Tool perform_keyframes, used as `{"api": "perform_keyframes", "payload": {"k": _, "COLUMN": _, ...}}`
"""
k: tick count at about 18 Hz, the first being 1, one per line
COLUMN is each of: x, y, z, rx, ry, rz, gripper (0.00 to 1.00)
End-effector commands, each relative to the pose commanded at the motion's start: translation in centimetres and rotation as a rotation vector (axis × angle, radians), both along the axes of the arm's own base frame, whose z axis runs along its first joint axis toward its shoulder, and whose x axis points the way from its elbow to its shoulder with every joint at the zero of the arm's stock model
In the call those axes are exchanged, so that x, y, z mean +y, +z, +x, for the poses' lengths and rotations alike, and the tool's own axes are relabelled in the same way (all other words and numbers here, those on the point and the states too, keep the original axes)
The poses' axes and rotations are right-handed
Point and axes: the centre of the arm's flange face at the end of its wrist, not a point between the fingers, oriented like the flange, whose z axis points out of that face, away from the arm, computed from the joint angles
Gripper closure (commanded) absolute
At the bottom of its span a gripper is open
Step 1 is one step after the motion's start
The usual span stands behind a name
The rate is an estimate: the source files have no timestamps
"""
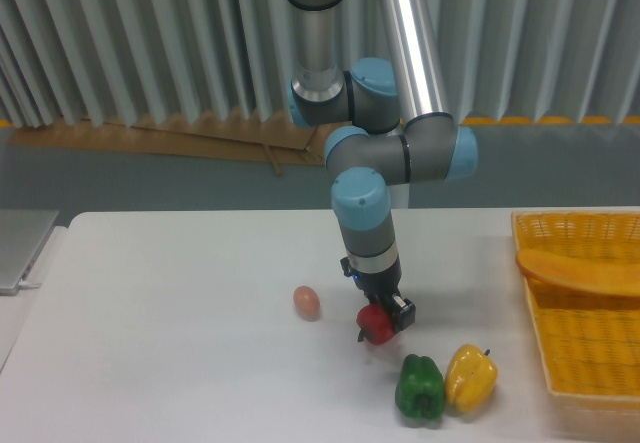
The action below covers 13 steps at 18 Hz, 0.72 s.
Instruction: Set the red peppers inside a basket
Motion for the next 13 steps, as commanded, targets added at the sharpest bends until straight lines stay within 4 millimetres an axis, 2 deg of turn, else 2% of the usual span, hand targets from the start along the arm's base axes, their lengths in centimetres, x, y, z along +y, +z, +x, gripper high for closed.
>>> {"api": "perform_keyframes", "payload": {"k": 3, "x": -1.2, "y": 1.3, "z": -1.2, "rx": 0.009, "ry": 0.008, "rz": 0.013, "gripper": 0.63}}
{"api": "perform_keyframes", "payload": {"k": 11, "x": -3.6, "y": 2.6, "z": -3.5, "rx": 0.003, "ry": 0.016, "rz": 0.012, "gripper": 0.63}}
{"api": "perform_keyframes", "payload": {"k": 13, "x": -4.5, "y": 3.6, "z": -4.1, "rx": 0.005, "ry": -0.008, "rz": 0.011, "gripper": 0.63}}
